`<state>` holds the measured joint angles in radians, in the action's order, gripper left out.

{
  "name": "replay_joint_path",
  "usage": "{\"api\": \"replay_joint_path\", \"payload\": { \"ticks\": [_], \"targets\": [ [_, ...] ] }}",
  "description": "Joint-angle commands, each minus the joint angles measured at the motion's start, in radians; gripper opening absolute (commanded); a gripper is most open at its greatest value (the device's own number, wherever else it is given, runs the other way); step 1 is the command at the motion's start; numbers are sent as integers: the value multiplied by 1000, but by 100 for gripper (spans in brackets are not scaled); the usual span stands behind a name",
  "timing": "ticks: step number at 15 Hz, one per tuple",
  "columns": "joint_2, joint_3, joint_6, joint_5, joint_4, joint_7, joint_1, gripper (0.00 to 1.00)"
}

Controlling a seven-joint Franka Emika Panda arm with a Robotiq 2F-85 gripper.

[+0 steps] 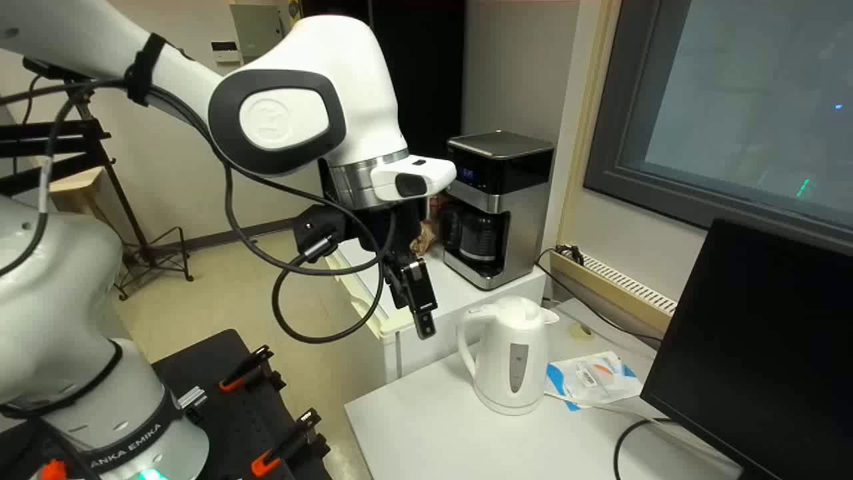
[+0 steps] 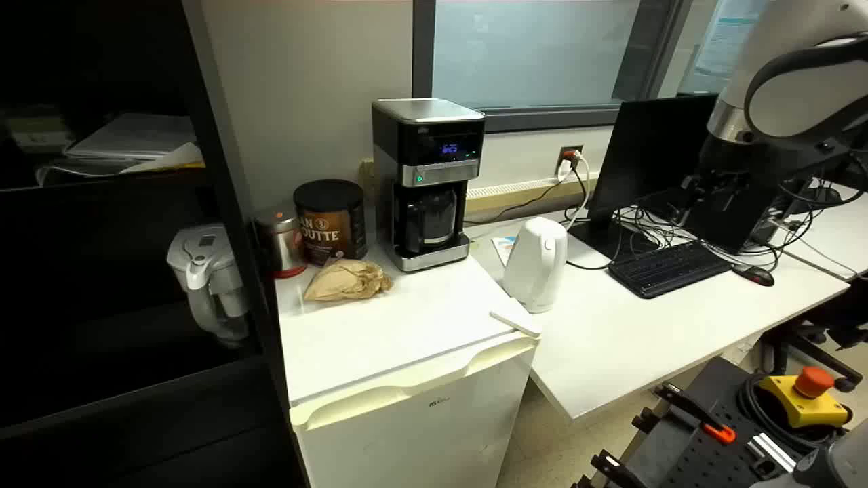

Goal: Press the switch on the kettle

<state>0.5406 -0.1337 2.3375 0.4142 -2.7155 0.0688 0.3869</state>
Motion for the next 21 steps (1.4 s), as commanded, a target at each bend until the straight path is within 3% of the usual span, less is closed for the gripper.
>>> {"api": "replay_joint_path", "payload": {
  "ticks": [1, 10, 19, 20, 21],
  "targets": [
    [1, -6, -4, 3, 2, 2, -6, 100],
    [-26, 14, 12, 15, 30, -16, -33, 100],
    [-206, 6, 55, -28, 175, -184, -178, 100],
    [-233, 3, 60, -36, 196, -209, -191, 75],
    [-262, 1, 66, -43, 218, -235, -204, 74]
  ]
}}
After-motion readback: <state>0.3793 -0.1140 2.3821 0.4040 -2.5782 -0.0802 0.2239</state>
